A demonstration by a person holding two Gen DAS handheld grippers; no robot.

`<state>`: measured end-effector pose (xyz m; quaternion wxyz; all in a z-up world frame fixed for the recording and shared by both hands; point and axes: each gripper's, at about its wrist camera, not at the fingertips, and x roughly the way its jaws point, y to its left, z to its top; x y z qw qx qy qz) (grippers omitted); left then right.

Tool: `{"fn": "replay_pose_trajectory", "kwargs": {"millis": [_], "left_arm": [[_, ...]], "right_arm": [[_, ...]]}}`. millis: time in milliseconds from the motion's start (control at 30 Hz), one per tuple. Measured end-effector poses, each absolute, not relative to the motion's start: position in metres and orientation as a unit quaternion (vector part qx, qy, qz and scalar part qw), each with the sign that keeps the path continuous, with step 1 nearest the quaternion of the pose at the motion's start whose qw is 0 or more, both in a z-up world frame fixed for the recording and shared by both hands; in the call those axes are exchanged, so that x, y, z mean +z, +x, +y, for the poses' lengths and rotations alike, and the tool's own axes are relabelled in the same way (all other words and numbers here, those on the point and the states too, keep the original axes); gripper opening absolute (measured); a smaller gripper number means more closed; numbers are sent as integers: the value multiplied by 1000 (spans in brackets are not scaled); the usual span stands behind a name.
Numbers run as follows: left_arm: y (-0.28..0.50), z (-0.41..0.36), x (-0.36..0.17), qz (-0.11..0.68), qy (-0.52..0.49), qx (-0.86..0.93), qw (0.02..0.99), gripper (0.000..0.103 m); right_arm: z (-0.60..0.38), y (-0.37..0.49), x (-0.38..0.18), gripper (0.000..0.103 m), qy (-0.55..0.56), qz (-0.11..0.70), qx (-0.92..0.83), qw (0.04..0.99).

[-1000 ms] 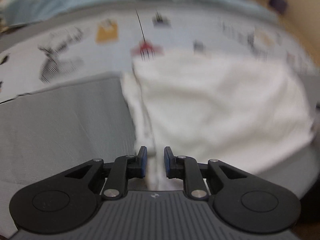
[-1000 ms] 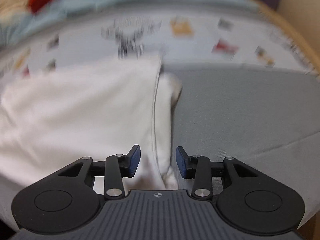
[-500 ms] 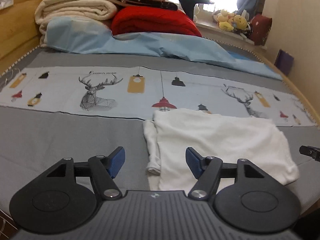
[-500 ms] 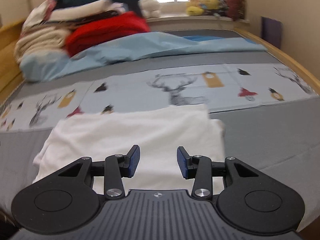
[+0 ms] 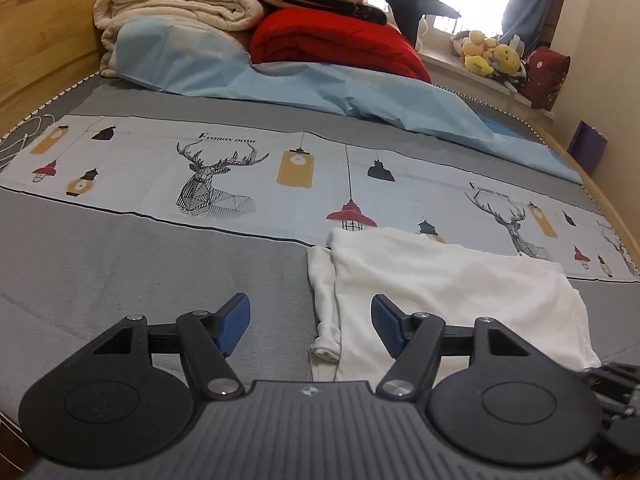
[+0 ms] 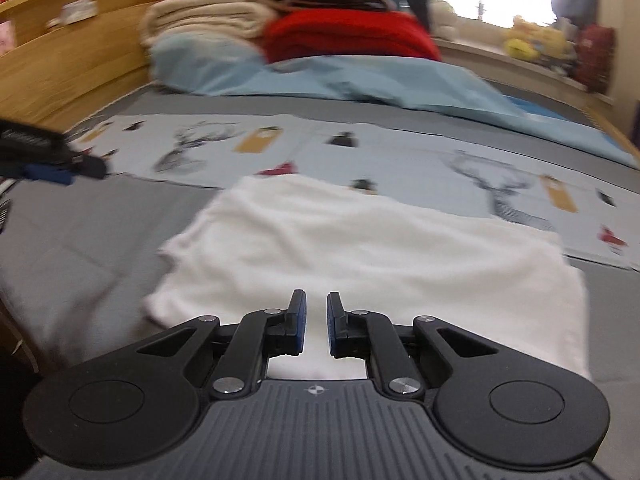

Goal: Fold small clothes

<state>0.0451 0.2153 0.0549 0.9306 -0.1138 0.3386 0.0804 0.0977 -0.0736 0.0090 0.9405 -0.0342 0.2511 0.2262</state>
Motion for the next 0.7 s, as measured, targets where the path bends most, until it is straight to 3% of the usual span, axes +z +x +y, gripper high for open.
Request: {"fn": "replay_pose_trajectory", "kwargs": {"millis": [333, 433, 700], "left_arm": [[49, 225, 49, 349, -126, 91, 924, 72], [50, 230, 47, 356, -132, 94, 920, 72], [56, 245, 37, 373, -148, 98, 911, 72]], "right_arm": [[17, 104, -12, 19, -81, 270, 312, 907], [39, 105, -24, 31, -112, 278, 320, 899], [71, 109, -49, 42, -176, 275, 330, 885]]}}
